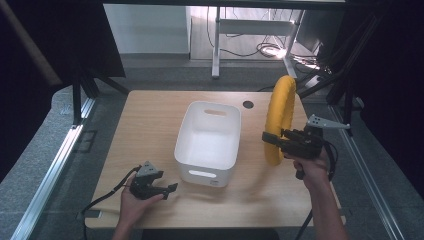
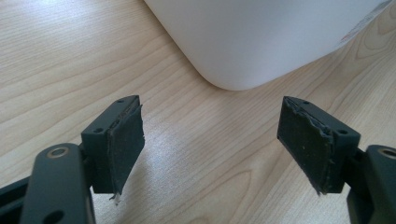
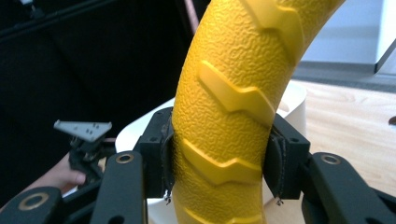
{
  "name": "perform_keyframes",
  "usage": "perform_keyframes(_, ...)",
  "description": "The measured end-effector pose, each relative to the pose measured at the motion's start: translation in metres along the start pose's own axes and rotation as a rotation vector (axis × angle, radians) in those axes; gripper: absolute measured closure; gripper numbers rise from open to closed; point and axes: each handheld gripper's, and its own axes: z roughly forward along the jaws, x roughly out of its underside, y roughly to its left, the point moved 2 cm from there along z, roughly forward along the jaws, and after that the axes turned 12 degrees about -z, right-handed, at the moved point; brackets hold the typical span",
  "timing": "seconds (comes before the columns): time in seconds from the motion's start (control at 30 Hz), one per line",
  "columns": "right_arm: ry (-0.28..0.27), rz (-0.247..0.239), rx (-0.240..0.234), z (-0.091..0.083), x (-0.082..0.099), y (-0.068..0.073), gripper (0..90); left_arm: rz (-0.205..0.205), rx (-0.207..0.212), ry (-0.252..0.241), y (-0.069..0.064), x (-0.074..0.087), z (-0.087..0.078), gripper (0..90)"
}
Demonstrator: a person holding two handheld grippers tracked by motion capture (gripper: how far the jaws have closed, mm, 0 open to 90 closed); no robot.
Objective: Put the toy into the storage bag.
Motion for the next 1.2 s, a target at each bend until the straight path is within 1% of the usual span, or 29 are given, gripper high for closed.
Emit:
perform_keyframes(0.07,-0.032,0.012,0.025,0.002,-0.001,0.002,50.6,0.003,0.000,0.002,0.000,0.000,0.000,23.0)
perform_keyframes(0.1,-0.032,0.012,0.025,0.002,-0.001,0.002,50.6,0.004,0.000,0.001,0.000,0.000,-0.001,23.0)
perform_keyframes(0.13,-0.046,0.015,0.034,0.003,-0.001,0.003,50.5,0.004,0.000,0.001,0.000,0.000,0.000,23.1)
perform_keyframes(0.17,-0.082,0.014,0.059,0.005,-0.002,0.006,50.5,-0.001,0.000,0.002,0.000,0.000,0.000,23.1)
perform_keyframes(0.2,-0.101,0.015,0.070,0.006,-0.002,0.008,50.5,-0.001,0.000,0.002,0.000,0.000,0.000,23.1)
perform_keyframes(0.27,-0.120,0.015,0.096,0.008,-0.004,0.011,50.5,0.001,0.002,0.006,0.000,0.001,0.002,23.0)
perform_keyframes(0.3,-0.120,0.015,0.096,0.008,-0.004,0.011,50.5,0.001,0.002,0.006,0.000,0.001,0.002,23.1)
perform_keyframes(0.33,-0.137,0.018,0.103,0.010,-0.004,0.012,50.5,0.001,0.003,0.006,0.000,0.001,0.002,23.1)
perform_keyframes(0.37,-0.152,0.017,0.133,0.014,-0.004,0.014,50.5,0.003,0.001,0.005,0.000,0.000,0.002,23.0)
perform_keyframes(0.4,-0.152,0.017,0.133,0.014,-0.004,0.014,50.5,0.003,0.001,0.005,0.000,0.000,0.002,23.1)
perform_keyframes(0.43,-0.160,0.018,0.145,0.016,-0.004,0.016,50.5,0.003,0.001,0.004,0.000,0.000,0.001,23.1)
perform_keyframes(0.47,-0.179,0.015,0.171,0.021,-0.003,0.018,50.5,0.003,0.002,0.003,0.000,0.000,0.001,23.0)
perform_keyframes(0.53,-0.182,0.016,0.178,0.023,-0.002,0.019,50.5,0.003,0.002,0.003,0.000,0.000,0.001,23.1)
perform_keyframes(0.57,-0.194,0.013,0.209,0.026,-0.001,0.022,50.5,0.005,0.001,0.006,0.000,0.000,0.001,23.1)
perform_keyframes(0.6,-0.194,0.013,0.209,0.026,-0.001,0.022,50.5,0.005,0.001,0.006,0.000,0.000,0.001,23.1)
perform_keyframes(0.63,-0.204,0.004,0.238,0.030,0.000,0.024,50.5,0.005,0.002,0.006,0.000,0.000,0.001,23.1)
perform_keyframes(0.67,-0.204,0.004,0.238,0.030,0.000,0.024,50.5,0.005,0.002,0.006,0.000,0.000,0.001,23.1)
perform_keyframes(0.7,-0.210,0.003,0.252,0.032,0.001,0.025,50.5,0.005,0.003,0.007,0.000,0.000,0.002,23.1)
perform_keyframes(0.73,-0.205,-0.014,0.282,0.035,0.001,0.028,50.4,0.005,0.003,0.007,0.000,0.000,0.002,23.1)
perform_keyframes(0.77,-0.205,-0.014,0.282,0.035,0.001,0.028,50.4,0.005,0.003,0.007,0.000,0.000,0.002,23.1)
perform_keyframes(0.8,-0.209,-0.022,0.295,0.037,0.000,0.029,50.4,0.005,0.002,0.007,0.000,0.000,0.002,23.1)
perform_keyframes(0.83,-0.215,-0.046,0.326,0.040,-0.001,0.032,50.4,0.004,0.003,0.004,0.000,0.000,0.002,23.0)
perform_keyframes(0.9,-0.225,-0.063,0.348,0.041,-0.002,0.035,50.4,0.004,0.002,0.005,0.000,0.000,0.002,23.0)
perform_keyframes(0.93,-0.225,-0.063,0.348,0.041,-0.002,0.035,50.4,0.004,0.002,0.005,0.000,0.000,0.002,23.0)
perform_keyframes(1.0,-0.253,-0.090,0.388,0.043,-0.005,0.041,50.4,0.005,0.002,0.007,0.000,0.000,0.002,23.0)
perform_keyframes(1.03,-0.269,-0.098,0.397,0.043,-0.006,0.043,50.4,0.005,0.002,0.007,0.000,0.000,0.002,23.0)
perform_keyframes(1.07,-0.269,-0.098,0.397,0.043,-0.006,0.043,50.4,0.005,0.002,0.007,0.000,0.000,0.002,23.0)
perform_keyframes(1.1,-0.279,-0.118,0.417,0.045,-0.008,0.046,50.4,0.005,0.002,0.007,0.000,0.000,0.002,23.0)
perform_keyframes(1.2,-0.289,-0.119,0.411,0.047,-0.011,0.049,50.4,0.005,0.003,0.009,0.000,0.001,0.002,23.0)
